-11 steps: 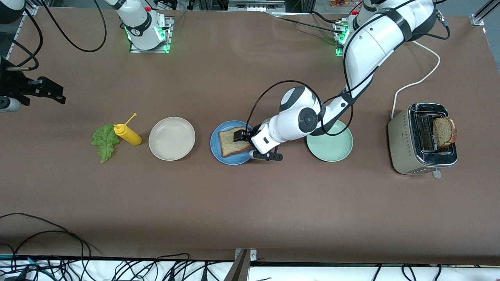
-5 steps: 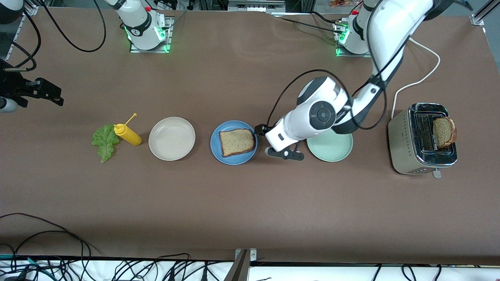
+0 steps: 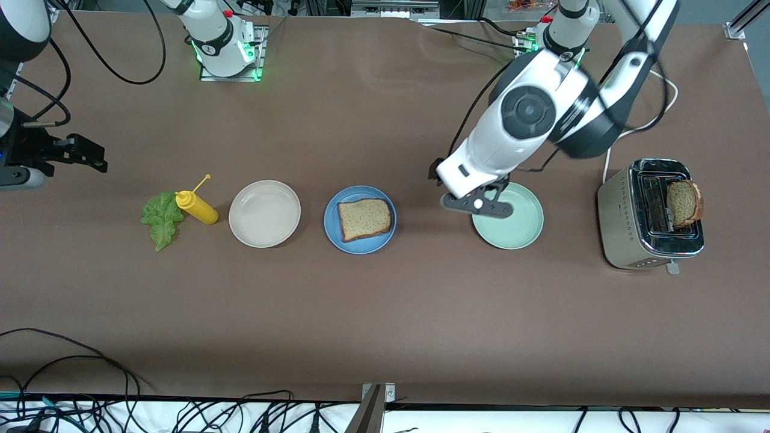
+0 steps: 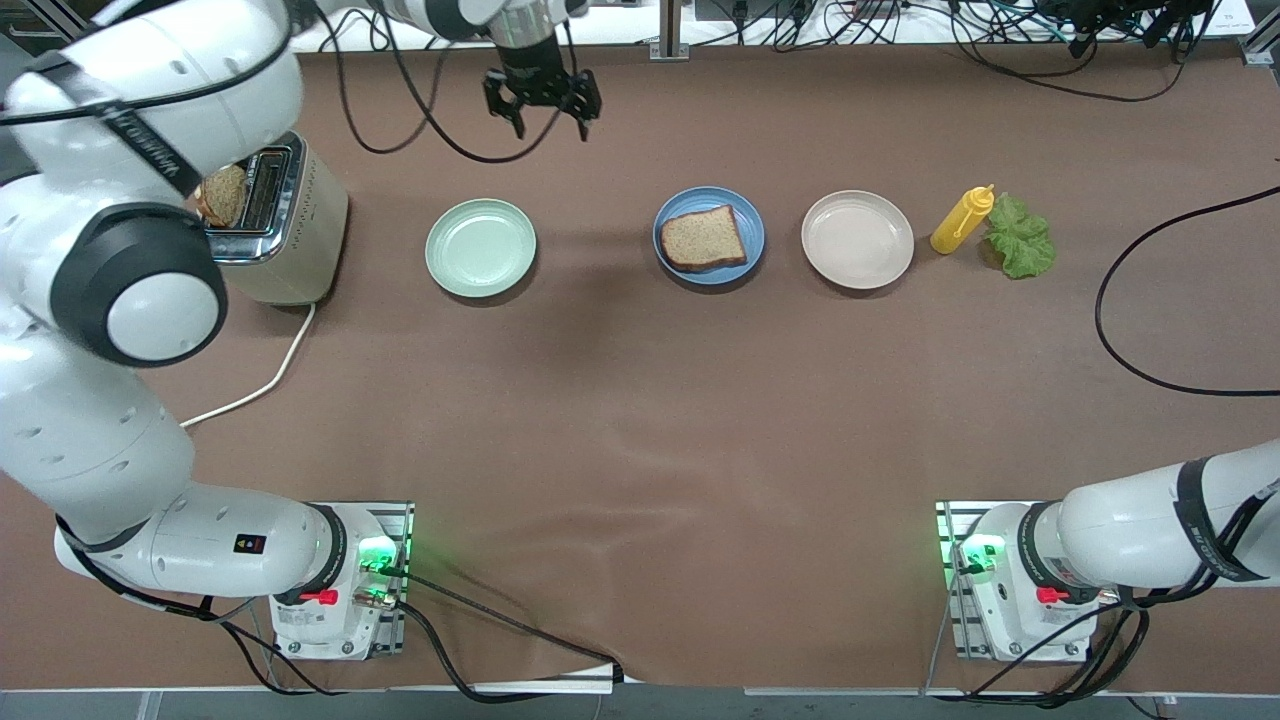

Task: Make sandwich in blue plate with both arms
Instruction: 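Raise the left gripper toward the toaster while the right gripper reaches the lettuce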

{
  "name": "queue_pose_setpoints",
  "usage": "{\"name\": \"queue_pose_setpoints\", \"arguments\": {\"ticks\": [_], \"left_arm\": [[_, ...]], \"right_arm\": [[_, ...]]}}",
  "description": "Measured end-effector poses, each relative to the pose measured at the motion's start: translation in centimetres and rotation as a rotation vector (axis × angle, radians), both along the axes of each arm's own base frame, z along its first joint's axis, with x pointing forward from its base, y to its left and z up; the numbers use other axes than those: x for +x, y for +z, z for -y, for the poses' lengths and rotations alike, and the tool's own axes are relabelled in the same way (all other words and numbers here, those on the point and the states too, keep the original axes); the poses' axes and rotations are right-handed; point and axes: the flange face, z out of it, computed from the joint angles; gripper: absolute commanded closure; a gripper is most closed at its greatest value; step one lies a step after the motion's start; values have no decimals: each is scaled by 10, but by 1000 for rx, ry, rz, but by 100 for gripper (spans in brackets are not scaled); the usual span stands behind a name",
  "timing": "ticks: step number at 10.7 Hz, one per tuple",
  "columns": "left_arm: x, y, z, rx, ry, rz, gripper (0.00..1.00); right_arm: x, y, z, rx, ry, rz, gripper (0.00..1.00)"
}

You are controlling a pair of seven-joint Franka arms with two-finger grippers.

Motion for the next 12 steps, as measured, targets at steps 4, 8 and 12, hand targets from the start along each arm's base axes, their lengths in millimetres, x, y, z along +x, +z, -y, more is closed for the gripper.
{"name": "queue_pose_setpoints", "arguments": {"ticks": [4, 8, 12], "left_arm": [[-24, 97, -60, 103, 37, 56, 0], [-17, 133, -153, 149, 8, 50, 0], [-2, 132, -214, 147, -55, 38, 0]], "right_arm": [[31, -94, 16, 5, 44, -131, 0], [50, -197, 54, 26, 101, -247, 0], [60, -287, 84, 53, 187, -279, 0]]}}
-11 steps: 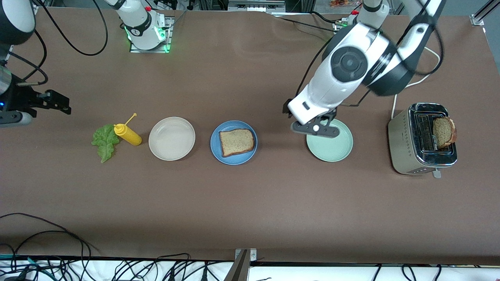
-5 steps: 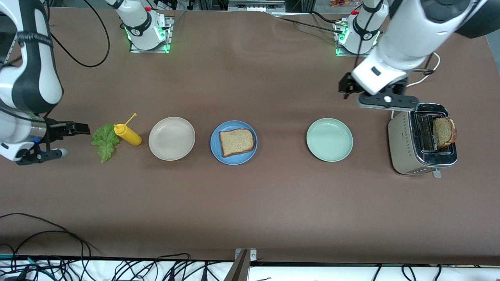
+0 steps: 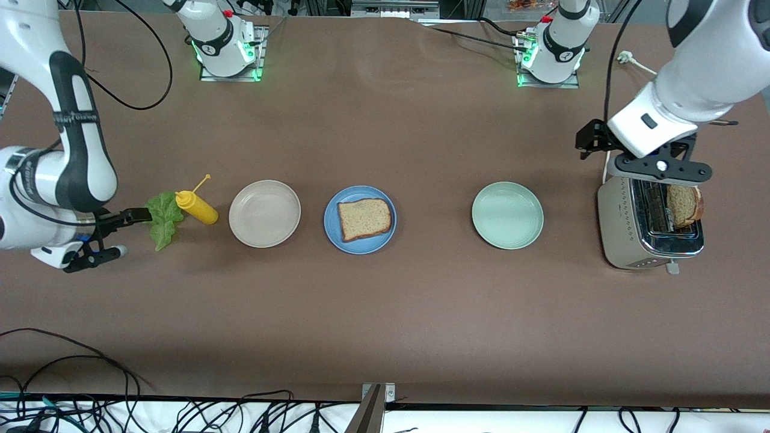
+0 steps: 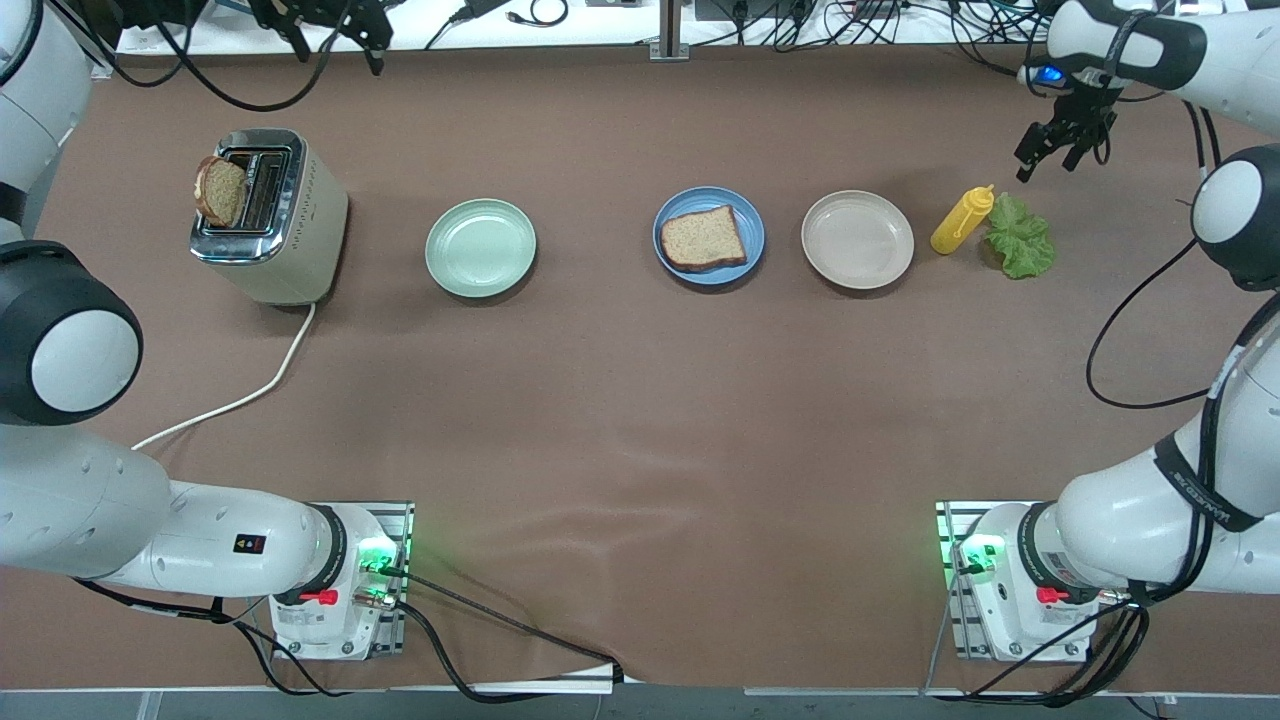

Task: Make sandwich in blue plate with both arms
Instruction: 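Raise the left gripper toward the toaster while the right gripper reaches the lettuce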

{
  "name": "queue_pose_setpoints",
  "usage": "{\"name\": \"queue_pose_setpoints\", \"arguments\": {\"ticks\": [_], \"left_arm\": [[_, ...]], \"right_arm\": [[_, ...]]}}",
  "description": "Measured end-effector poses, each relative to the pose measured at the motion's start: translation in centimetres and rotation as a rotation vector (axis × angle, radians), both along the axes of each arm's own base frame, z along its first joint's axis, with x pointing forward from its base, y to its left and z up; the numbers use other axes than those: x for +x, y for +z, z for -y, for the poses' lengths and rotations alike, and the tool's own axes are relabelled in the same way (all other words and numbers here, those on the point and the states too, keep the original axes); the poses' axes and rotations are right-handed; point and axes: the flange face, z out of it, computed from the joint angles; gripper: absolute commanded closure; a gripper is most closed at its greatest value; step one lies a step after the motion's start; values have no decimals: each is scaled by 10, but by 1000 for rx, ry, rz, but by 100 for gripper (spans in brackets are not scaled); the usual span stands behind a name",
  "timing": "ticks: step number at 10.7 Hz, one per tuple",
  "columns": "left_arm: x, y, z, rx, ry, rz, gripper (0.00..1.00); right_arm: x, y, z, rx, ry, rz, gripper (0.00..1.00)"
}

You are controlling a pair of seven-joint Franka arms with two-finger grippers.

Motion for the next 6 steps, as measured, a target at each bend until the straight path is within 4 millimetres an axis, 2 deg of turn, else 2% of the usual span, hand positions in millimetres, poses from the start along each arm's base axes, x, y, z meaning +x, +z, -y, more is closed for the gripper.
{"name": "queue_pose_setpoints", "arguments": {"ticks": [2, 4, 5, 6], "left_arm": [[4, -1, -25, -1, -26, -11, 0], [5, -2, -40, 1, -21, -21, 0], [6, -2, -46, 0, -34, -24, 0], [7, -3, -53, 0, -39, -26, 0]], "right_arm": [[-2, -44, 17, 12, 8, -21, 0], [-7, -83, 25, 18, 4, -42, 44], [-10, -98, 27, 21, 5, -50, 65], [-13, -107, 28, 23, 6, -60, 90]]}}
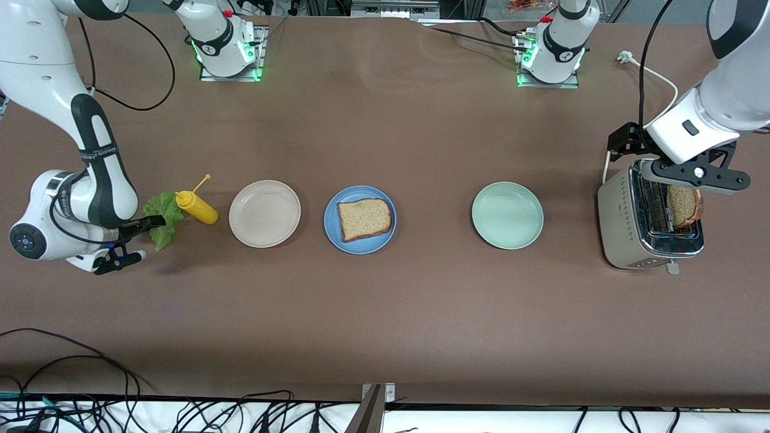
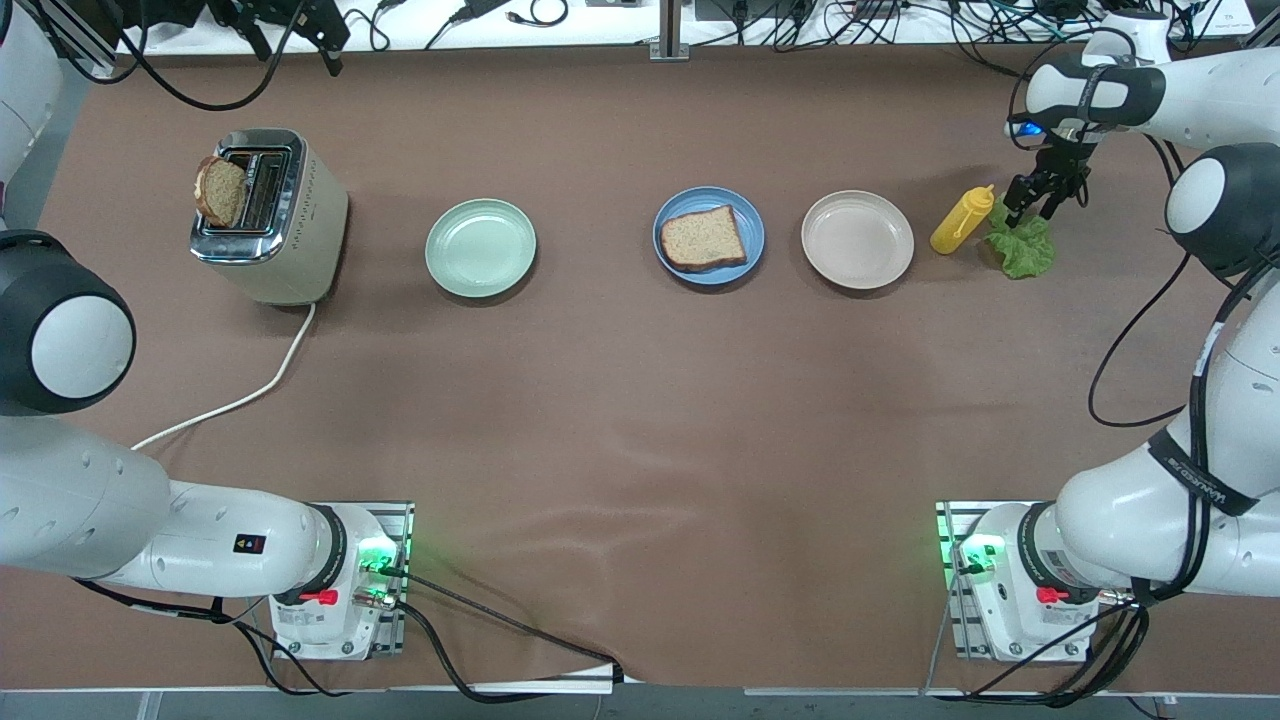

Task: Make sandwich in blue plate with both arms
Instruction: 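Grasp the green lettuce leaf and lift it with the right gripper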

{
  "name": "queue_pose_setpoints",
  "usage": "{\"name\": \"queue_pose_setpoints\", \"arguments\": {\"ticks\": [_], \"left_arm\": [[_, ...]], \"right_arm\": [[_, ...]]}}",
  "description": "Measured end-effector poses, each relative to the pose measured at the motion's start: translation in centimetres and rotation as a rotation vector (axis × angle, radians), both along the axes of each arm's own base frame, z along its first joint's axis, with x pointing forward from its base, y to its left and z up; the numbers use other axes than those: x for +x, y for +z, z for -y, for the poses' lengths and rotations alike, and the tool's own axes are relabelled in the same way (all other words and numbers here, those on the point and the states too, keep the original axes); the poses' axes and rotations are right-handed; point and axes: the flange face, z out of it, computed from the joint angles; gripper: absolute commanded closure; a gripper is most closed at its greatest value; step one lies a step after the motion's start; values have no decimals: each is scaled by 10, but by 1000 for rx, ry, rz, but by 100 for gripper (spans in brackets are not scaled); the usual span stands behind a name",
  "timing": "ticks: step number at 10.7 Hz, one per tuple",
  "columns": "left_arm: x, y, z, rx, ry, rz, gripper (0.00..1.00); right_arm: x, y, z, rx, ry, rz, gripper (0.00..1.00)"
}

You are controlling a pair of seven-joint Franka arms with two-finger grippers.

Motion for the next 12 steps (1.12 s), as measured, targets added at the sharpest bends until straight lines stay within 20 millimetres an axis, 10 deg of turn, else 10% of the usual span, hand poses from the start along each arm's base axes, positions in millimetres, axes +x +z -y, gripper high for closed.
{"name": "queue_pose_setpoints", "arguments": {"ticks": [6, 12], "left_arm": [[3, -19, -35, -35, 55, -15, 0], [-23, -35, -63, -40, 98, -1, 0]], "right_arm": [[-1, 3, -4, 10, 2, -37, 100], [18, 91, -14, 29, -2, -196, 100]]}}
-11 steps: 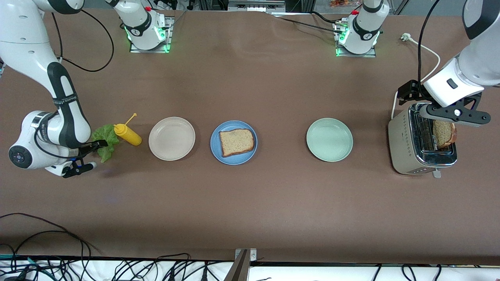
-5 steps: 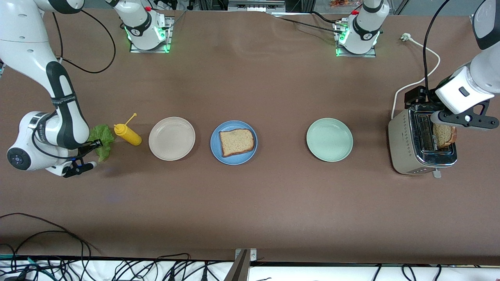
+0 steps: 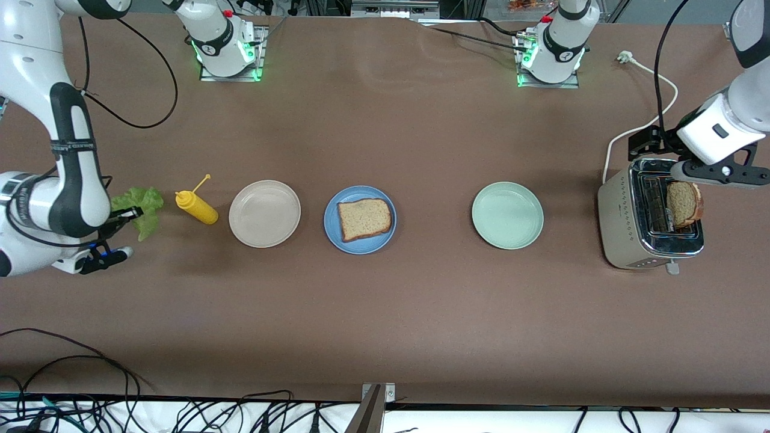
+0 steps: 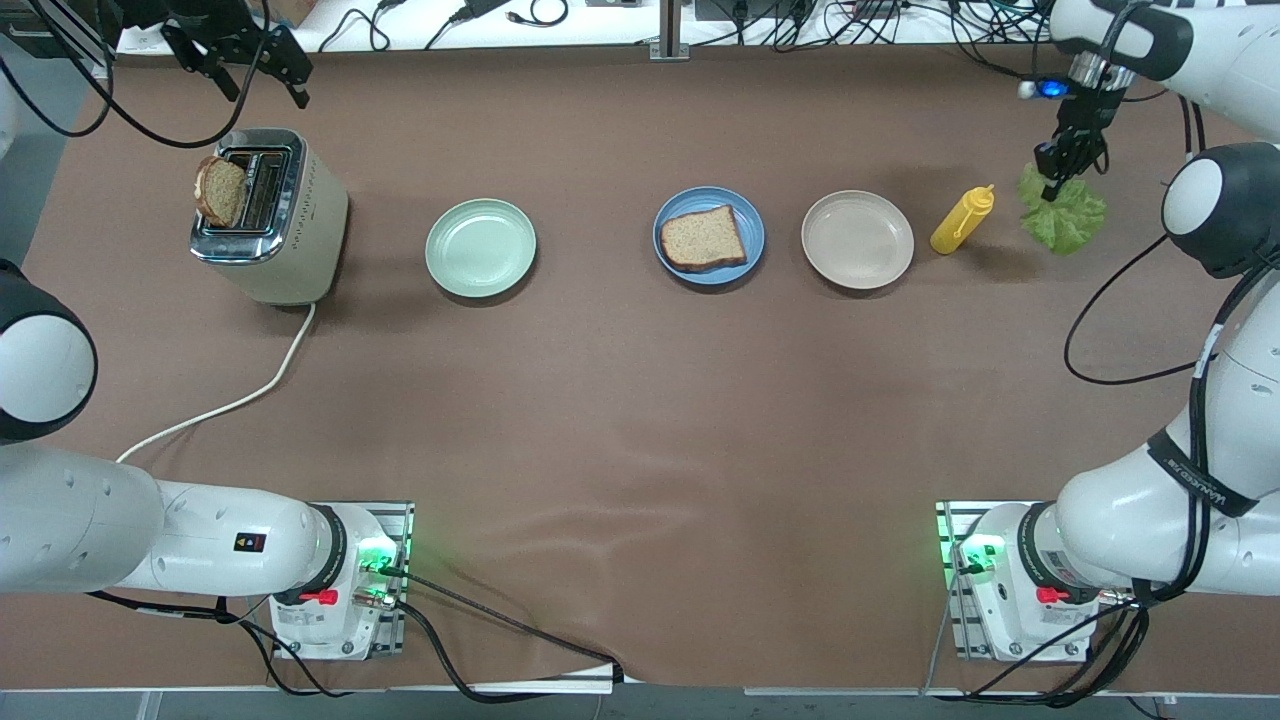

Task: Make sandwich in blue plate with both arms
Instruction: 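Grasp the green lettuce leaf and lift it with the right gripper, then carry the lettuce over the bread on the blue plate, right gripper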

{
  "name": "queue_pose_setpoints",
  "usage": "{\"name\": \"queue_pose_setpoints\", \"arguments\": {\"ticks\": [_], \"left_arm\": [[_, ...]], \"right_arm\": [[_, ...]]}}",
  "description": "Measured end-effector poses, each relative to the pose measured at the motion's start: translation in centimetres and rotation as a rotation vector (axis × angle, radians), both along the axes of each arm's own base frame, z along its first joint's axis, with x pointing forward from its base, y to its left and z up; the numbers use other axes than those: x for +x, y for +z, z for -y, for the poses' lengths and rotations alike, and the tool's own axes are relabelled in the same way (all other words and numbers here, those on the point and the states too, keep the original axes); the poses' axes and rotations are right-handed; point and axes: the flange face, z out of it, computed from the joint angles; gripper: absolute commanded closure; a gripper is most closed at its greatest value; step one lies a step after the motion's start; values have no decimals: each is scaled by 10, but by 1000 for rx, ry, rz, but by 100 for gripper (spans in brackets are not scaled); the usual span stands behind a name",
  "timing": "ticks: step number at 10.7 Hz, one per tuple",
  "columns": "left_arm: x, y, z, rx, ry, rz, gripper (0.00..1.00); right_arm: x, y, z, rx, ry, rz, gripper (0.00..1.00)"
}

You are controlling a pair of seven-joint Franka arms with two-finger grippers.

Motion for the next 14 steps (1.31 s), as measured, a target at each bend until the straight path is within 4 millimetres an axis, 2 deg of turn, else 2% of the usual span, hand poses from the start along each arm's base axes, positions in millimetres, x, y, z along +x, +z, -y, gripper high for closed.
{"name": "queue_pose_setpoints", "arguments": {"ticks": [2, 4, 5, 7, 9, 11, 13, 14], "left_arm": [[-2, 1, -9, -1, 14, 7, 0], [-2, 7, -7, -2, 9, 25, 0], [-2, 10, -6, -2, 6, 33, 0], [-2, 17, -3, -2, 1, 46, 0], [-1, 21, -1, -3, -2, 54, 0], [-1, 21, 3, -3, -9, 55, 0], [-1, 22, 6, -3, -13, 56, 0], [-1, 22, 7, -3, -14, 57, 0]], "right_arm": [[-1, 44, -4, 3, -13, -69, 100], [-5, 91, -23, -24, -45, -140, 100], [-6, 113, -42, -55, -63, -157, 100], [-7, 142, -106, -119, -83, -161, 100], [-11, 159, -169, -101, -166, -149, 100], [-13, 165, -223, -60, -262, -156, 100], [-9, 157, -271, -50, -337, -120, 100], [-4, 147, -296, -42, -371, -91, 100]]}}
